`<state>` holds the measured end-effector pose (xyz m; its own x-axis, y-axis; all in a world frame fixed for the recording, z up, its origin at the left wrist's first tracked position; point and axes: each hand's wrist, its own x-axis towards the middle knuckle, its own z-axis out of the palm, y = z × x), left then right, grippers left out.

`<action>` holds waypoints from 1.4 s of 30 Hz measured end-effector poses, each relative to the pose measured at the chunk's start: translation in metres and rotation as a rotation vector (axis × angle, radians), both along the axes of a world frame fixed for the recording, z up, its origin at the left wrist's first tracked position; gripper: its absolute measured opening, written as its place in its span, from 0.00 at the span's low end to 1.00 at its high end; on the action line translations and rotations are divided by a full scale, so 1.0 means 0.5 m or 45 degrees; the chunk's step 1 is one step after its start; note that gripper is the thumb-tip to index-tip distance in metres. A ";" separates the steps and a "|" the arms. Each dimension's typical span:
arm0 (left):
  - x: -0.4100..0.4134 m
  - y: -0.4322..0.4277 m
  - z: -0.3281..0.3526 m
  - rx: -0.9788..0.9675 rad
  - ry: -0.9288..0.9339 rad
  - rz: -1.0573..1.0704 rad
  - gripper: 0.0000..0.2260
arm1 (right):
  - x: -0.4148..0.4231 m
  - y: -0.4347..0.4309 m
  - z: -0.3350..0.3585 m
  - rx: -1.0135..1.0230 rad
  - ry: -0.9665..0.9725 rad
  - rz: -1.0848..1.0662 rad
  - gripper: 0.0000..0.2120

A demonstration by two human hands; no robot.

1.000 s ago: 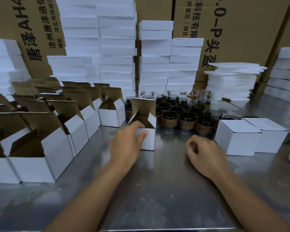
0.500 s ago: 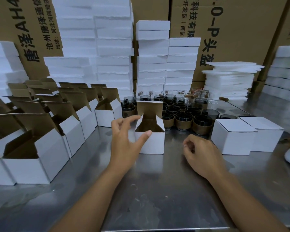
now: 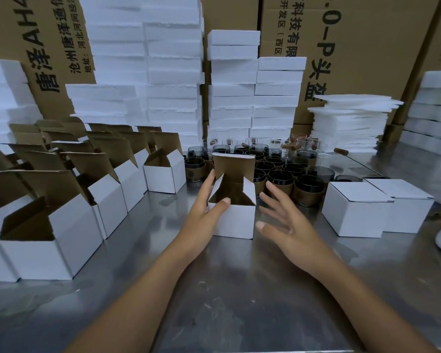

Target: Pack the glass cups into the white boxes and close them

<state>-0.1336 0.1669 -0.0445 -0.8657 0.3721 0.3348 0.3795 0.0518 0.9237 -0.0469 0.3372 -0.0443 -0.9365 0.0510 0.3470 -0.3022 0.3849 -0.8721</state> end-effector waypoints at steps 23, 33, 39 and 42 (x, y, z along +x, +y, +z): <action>0.026 0.000 0.009 -0.151 0.153 -0.039 0.19 | -0.053 -0.048 0.005 -0.237 0.134 -0.192 0.19; 0.021 0.000 0.009 -0.103 0.158 0.015 0.20 | -0.056 -0.015 0.019 -0.159 0.129 -0.291 0.31; 0.025 0.000 0.015 -0.119 0.124 0.015 0.21 | -0.087 0.079 0.037 0.822 -0.036 -0.808 0.27; 0.025 0.000 0.016 -0.104 0.115 0.031 0.24 | -0.101 0.093 0.041 1.249 -0.262 -0.891 0.32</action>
<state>-0.1210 0.1667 -0.0365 -0.8423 0.3806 0.3816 0.4590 0.1355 0.8780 -0.0973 0.3839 -0.0239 -0.8540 0.3656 0.3703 0.3432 0.9306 -0.1273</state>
